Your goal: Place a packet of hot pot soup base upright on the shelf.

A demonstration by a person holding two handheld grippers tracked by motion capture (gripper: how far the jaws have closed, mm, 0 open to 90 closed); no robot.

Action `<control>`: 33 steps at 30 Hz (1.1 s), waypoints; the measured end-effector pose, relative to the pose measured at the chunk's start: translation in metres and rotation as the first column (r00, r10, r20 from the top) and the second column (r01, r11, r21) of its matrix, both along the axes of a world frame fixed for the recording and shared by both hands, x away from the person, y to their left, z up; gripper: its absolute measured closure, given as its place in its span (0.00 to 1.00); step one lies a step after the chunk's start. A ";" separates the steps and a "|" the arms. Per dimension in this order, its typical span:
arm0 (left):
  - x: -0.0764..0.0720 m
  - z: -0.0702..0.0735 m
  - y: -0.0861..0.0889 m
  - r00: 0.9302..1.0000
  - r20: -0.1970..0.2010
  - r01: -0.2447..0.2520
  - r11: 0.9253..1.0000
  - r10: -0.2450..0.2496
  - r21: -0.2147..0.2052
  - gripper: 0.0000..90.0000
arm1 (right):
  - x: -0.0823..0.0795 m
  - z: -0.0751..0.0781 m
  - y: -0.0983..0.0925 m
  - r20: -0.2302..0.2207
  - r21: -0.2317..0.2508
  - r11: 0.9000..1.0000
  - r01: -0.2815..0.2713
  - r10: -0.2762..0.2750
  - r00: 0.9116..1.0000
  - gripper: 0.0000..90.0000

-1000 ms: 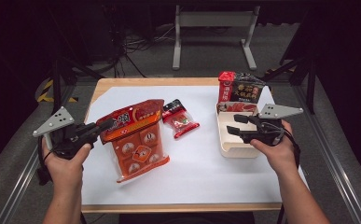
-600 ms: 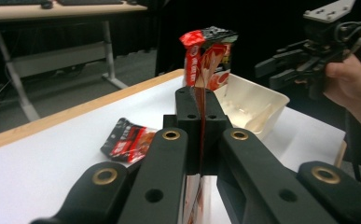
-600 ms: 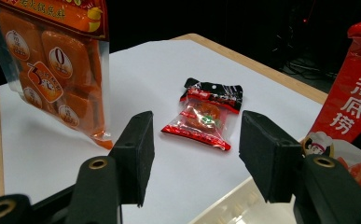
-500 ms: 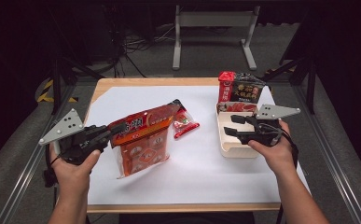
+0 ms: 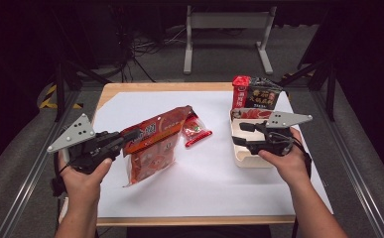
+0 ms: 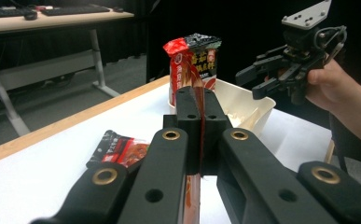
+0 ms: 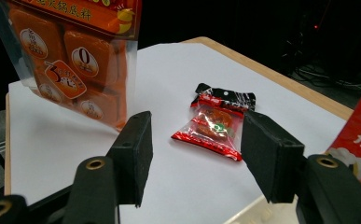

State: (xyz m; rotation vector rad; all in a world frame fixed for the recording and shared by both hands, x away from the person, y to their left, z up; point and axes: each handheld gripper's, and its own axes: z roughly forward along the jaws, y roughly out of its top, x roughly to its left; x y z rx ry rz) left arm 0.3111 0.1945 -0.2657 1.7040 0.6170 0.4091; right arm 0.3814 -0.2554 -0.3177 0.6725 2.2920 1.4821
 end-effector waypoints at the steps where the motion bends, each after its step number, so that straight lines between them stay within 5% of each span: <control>1: 0.000 0.001 -0.001 1.000 0.004 0.005 1.000 -0.005 0.001 1.00 | 0.000 0.000 0.002 0.001 0.000 1.000 -0.007 0.007 1.000 0.48; 8: -0.002 0.004 -0.011 0.999 0.015 0.050 0.999 -0.050 -0.019 1.00 | -0.001 -0.001 0.024 0.009 0.008 0.995 -0.097 0.097 0.995 0.44; 20: -0.007 0.008 -0.028 0.993 0.031 0.113 0.994 -0.113 -0.006 1.00 | -0.001 -0.009 0.060 0.008 0.009 0.973 -0.229 0.229 0.973 0.40; 33: -0.015 0.012 -0.039 0.984 0.058 0.166 0.986 -0.166 -0.010 1.00 | -0.003 -0.021 0.091 0.011 0.023 0.929 -0.368 0.368 0.930 0.36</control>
